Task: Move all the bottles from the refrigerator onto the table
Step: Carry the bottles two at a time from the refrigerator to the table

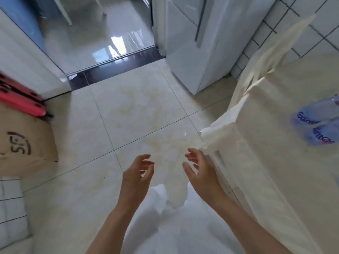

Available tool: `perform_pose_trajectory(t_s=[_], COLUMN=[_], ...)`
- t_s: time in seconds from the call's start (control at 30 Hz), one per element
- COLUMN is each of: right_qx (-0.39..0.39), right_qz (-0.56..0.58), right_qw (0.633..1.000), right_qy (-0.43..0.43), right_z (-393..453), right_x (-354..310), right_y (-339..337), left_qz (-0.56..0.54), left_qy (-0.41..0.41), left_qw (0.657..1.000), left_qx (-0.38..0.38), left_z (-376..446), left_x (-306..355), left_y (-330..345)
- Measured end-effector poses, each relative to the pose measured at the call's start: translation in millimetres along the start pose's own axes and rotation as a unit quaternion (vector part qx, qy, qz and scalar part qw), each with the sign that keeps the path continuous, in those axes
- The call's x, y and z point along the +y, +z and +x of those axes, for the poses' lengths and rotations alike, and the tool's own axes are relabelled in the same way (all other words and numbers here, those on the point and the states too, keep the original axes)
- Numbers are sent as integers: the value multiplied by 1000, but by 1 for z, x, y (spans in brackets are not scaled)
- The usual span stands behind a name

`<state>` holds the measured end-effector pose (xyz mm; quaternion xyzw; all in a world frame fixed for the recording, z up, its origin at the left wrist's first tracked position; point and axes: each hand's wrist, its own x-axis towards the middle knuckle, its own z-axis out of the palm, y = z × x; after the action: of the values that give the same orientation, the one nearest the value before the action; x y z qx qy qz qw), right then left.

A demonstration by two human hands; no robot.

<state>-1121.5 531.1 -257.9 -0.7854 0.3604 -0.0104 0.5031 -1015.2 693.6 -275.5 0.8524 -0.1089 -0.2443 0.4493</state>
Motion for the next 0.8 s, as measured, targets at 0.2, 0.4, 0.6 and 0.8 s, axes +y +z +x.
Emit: perform_pose_trajectory(t_s=[0.2,0.4,0.6,0.8], right_qx=[-58,-82,-83,-89], right_qz=[-2,-9,-30,-31], right_qw=[998,996,996,995], right_qy=[6,-17,-16,-20], right_z=[34,75,131,216], right_x=[-62,-114,-147,-185], right_y=[101,152,167,172], left_qz=[-4,-28,-35,-17], left_qy=[-46,-76,-82,-66], left_qw=[996,990,991,994], left_qx=[75,116,102,89], left_z=[39,81,153,250], left_x=[-58,-82,-72,-41], left_y=[-115,-179,-207,-229])
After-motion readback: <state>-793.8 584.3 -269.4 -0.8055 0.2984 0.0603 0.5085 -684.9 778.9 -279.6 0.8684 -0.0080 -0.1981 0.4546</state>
